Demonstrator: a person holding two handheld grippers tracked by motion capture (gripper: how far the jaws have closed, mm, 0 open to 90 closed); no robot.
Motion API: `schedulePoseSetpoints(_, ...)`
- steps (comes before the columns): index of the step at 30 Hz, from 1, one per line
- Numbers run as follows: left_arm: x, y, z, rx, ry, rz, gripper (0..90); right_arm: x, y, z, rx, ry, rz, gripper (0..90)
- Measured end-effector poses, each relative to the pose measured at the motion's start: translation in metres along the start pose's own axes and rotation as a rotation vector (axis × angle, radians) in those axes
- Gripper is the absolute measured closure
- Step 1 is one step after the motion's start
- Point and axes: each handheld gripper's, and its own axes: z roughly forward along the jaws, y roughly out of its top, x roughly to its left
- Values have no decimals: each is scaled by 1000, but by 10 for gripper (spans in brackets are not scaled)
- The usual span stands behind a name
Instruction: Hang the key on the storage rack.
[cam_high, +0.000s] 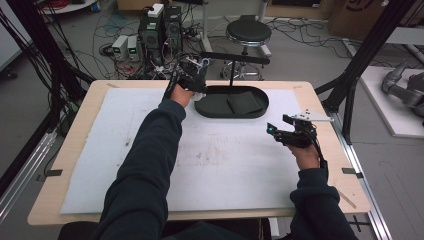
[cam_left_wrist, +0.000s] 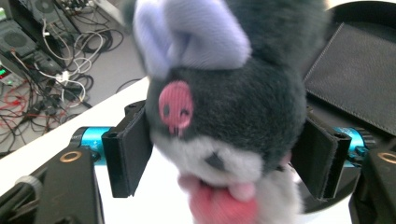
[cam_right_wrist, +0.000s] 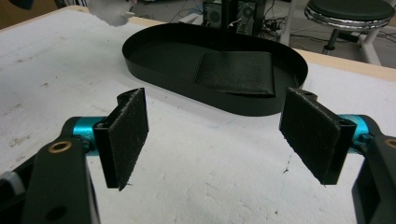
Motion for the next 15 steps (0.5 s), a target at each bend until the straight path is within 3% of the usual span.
schedulePoseSetpoints(5,7,-13,-11,-25,18,-16,179,2,0,0,0,3,-2,245)
schedulePoseSetpoints(8,9,-23,-24,-49,-6,-30,181,2,0,0,-1,2,-8,245)
schedulePoseSetpoints(15,13,-58,-72,-198,-47,-72,178,2,0,0,-1,2,-23,245)
